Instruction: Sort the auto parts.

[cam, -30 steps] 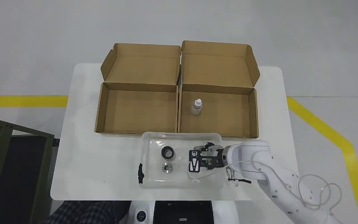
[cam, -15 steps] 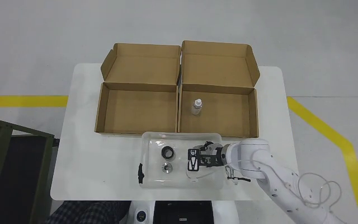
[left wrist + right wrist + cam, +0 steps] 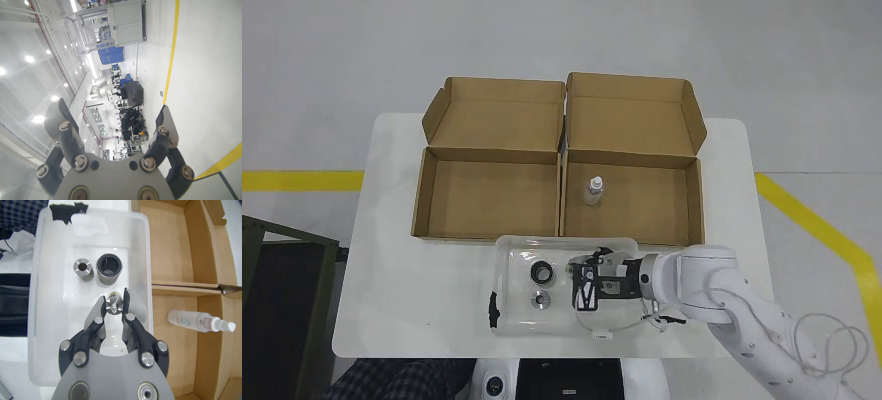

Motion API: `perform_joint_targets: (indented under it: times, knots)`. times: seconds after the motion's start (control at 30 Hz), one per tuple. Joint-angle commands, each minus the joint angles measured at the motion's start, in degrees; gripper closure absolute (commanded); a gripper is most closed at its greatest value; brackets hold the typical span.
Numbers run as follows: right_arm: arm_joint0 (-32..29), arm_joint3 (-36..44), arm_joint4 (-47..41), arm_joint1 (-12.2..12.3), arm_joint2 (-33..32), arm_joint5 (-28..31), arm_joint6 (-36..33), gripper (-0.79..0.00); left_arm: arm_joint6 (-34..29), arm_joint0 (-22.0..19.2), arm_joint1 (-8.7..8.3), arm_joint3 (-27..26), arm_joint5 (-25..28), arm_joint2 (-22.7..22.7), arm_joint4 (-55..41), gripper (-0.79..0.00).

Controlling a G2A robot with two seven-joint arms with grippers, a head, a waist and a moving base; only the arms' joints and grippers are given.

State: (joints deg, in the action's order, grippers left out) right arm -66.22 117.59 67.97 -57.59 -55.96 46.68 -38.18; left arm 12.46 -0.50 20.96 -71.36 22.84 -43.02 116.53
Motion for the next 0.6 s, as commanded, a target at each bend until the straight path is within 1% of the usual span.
perform_joint_targets:
  times: [0.0,0.33,0.57]
  knots:
    - [-0.20,0.21,0.32,-0.01,-0.34,-0.13,3.23,0.000,0.00,0.00,0.00,0.00,0.00,0.00,0.00,-0.785]
    - [-1.69,-0.32,0.70,-0.20,-3.26,-1.57,22.33,0.000,0.00,0.00,0.00,0.00,0.00,0.00,0.00,-0.785]
    - [-2.41,-0.03,1.17,-0.16,-5.38,-1.58,29.73,0.000,0.00,0.00,0.00,0.00,0.00,0.00,0.00,-0.785]
